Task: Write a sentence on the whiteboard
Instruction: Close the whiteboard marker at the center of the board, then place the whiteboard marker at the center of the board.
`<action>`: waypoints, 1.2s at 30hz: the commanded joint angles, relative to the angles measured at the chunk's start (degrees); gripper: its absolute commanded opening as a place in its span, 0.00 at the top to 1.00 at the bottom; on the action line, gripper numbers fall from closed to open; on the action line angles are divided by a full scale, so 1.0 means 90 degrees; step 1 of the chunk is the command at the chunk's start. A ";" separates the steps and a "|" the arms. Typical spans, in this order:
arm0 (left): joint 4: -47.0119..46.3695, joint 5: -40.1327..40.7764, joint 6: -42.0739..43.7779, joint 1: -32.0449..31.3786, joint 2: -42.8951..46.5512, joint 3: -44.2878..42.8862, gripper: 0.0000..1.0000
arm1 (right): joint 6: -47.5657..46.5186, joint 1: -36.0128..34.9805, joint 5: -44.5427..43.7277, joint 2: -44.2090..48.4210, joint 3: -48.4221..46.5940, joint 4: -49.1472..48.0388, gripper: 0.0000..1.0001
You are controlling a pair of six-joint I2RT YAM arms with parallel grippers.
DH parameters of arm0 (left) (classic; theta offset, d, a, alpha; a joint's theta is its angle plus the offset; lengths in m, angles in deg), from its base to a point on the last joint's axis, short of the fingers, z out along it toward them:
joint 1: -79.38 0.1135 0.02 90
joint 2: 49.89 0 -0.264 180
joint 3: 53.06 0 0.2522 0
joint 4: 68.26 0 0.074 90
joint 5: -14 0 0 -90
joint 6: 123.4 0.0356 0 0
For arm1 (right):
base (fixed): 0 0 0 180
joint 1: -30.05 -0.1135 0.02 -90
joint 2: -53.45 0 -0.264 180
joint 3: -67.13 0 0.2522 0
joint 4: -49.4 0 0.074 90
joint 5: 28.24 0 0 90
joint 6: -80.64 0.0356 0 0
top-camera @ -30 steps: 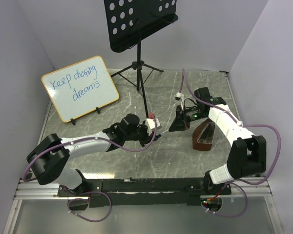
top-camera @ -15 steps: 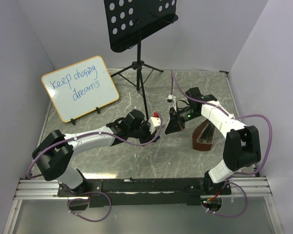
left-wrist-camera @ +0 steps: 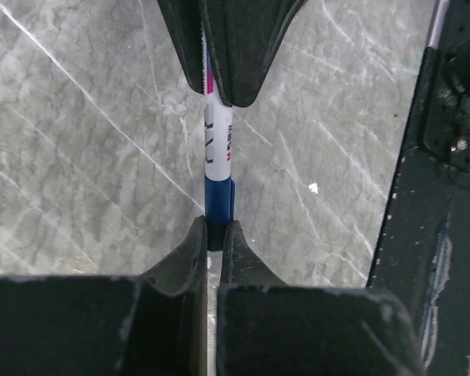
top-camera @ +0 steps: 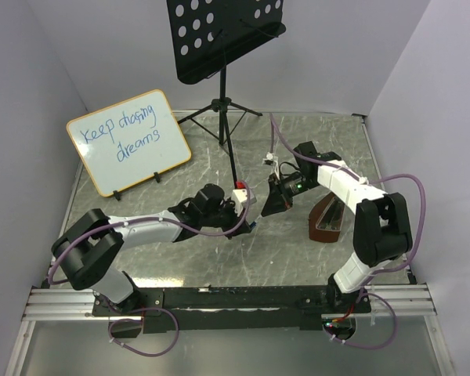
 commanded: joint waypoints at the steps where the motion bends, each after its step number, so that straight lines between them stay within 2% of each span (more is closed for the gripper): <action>1: -0.3175 -0.0369 -0.0565 0.0140 0.0443 -0.0337 0.99 | -0.0103 -0.0452 0.0488 -0.0244 -0.0074 0.0165 1.00; 2: -0.2758 -0.0408 -0.0566 0.0150 0.0453 -0.0308 0.99 | -0.0113 -0.0452 0.0439 -0.0244 -0.0075 0.0156 1.00; 5: -0.2150 -0.0302 -0.0614 0.0150 0.0676 0.0041 0.85 | -0.0132 -0.0423 0.0410 -0.0254 -0.0055 0.0155 1.00; 6: -0.2051 -0.0233 -0.0644 0.0150 0.0793 0.0179 0.67 | -0.0142 -0.0423 0.0419 -0.0283 -0.0055 0.0165 1.00; 9: -0.1380 0.0118 -0.0625 0.0160 0.1582 0.0590 0.49 | -0.0181 -0.0394 0.0429 -0.0449 -0.0075 0.0205 1.00; 13: -0.0840 0.0733 -0.0780 0.0209 0.2541 0.0941 0.37 | -0.0162 -0.0365 0.0439 -0.0751 -0.0143 0.0205 1.00; 14: -0.0762 0.0831 -0.0848 0.0257 0.2746 0.1077 0.31 | -0.0027 -0.0345 0.0410 -0.0839 -0.0133 0.0127 1.00; 16: -0.0693 0.1260 -0.1217 0.0384 0.3312 0.1292 0.21 | 0.0150 -0.0277 0.0341 -0.0956 -0.0065 -0.0146 1.00; 17: -0.0673 0.1368 -0.1404 0.0481 0.3508 0.1361 0.10 | 0.0305 -0.0238 0.0283 -0.1005 -0.0045 -0.0234 0.98; 19: -0.0547 0.1788 -0.2133 0.0852 0.4016 0.1546 0.02 | 0.0482 -0.0199 0.0039 -0.1093 -0.0026 -0.0459 0.91; 21: -0.0323 0.1741 -0.2663 0.1387 0.4368 0.1606 0.01 | 0.0746 -0.0121 -0.0195 -0.1113 0.0013 -0.0692 0.85; 24: 0.0263 0.1584 -0.3279 0.1916 0.4563 0.1577 0.01 | 0.1009 -0.0023 -0.0673 -0.1084 0.0081 -0.0898 0.66; 27: 0.0849 0.1885 -0.3476 0.2054 0.4710 0.1479 0.00 | 0.1234 0.0045 -0.1132 -0.1035 0.0101 -0.1094 0.51; 32: 0.1347 0.2325 -0.3652 0.2093 0.5295 0.1479 0.01 | 0.1342 0.0211 -0.1688 -0.0714 0.0111 -0.1270 0.42; 36: 0.1836 0.2628 -0.3652 0.2113 0.5774 0.1304 0.03 | 0.1342 0.0290 -0.2421 0.0183 0.0131 -0.1485 0.27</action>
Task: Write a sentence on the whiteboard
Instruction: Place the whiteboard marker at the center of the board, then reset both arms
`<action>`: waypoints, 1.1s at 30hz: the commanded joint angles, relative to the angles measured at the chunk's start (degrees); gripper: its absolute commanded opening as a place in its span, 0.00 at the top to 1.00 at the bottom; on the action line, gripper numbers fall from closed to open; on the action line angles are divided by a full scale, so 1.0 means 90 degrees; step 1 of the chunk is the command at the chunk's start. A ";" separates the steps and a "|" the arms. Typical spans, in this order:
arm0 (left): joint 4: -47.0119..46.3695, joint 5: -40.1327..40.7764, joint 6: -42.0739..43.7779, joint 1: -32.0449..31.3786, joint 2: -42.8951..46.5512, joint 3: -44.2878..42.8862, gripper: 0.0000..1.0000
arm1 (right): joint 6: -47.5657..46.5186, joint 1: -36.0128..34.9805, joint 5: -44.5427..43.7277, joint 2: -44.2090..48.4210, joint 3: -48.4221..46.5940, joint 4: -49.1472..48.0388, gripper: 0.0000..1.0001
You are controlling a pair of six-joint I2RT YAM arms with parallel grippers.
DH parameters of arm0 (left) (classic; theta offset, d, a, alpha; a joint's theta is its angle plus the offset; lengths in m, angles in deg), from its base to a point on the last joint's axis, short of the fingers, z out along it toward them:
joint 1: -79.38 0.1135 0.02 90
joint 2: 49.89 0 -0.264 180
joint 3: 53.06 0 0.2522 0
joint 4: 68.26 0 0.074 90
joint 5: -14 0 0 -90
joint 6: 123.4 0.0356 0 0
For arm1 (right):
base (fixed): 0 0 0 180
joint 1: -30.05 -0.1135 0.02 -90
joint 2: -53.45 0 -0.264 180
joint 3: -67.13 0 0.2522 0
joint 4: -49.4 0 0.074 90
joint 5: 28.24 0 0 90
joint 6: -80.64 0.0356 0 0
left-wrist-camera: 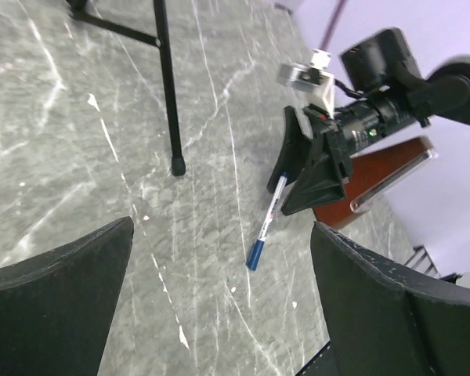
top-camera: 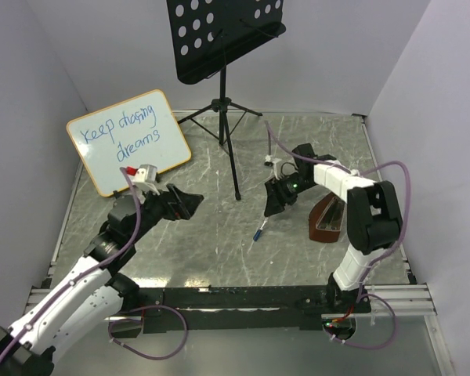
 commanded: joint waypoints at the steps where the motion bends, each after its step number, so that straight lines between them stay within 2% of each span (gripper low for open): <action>1: 0.0585 0.0479 -0.0194 0.0041 0.0541 -0.0333 0.03 | 0.0021 0.0088 -0.0836 0.1195 -0.0030 -0.0375 0.25; 9: 0.1922 0.1112 0.0245 0.0119 0.0718 -0.1396 0.03 | -0.0507 0.0254 -0.1745 0.2737 -0.0878 -0.0063 0.19; 12: 0.2139 0.1454 0.0373 0.0188 0.0688 -0.1699 0.04 | -0.0157 0.0644 -0.1639 0.3342 -0.1250 -0.0092 0.12; 14: 0.2334 0.1582 0.0441 0.0246 0.0669 -0.1895 0.04 | 0.0428 0.1052 -0.1375 0.3695 -0.1328 -0.0218 0.07; 15: 0.2441 0.1651 0.0548 0.0256 0.0630 -0.2177 0.03 | 0.0672 0.1152 -0.1365 0.4083 -0.1319 -0.0354 0.01; 19: 0.2920 0.2011 0.1017 0.0266 0.0513 -0.2969 0.03 | 0.2194 0.1377 -0.2611 0.5120 -0.1036 -0.1271 0.00; 20: 0.3104 0.2061 0.1085 0.0256 0.0503 -0.3096 0.03 | 0.2382 0.1377 -0.3195 0.5277 -0.1036 -0.1283 0.00; 23: 0.3330 0.2178 0.1261 0.0266 0.0571 -0.3448 0.03 | 0.2774 0.1377 -0.4027 0.5532 -0.1356 -0.0895 0.00; 26: 0.3360 0.2169 0.1311 0.0266 0.0756 -0.3498 0.03 | 0.2950 0.1387 -0.4206 0.5591 -0.1456 -0.0639 0.00; 33: 0.3438 0.2149 0.1311 0.0266 0.0962 -0.3371 0.03 | 0.2843 0.1377 -0.4294 0.6138 -0.0782 -0.1117 0.00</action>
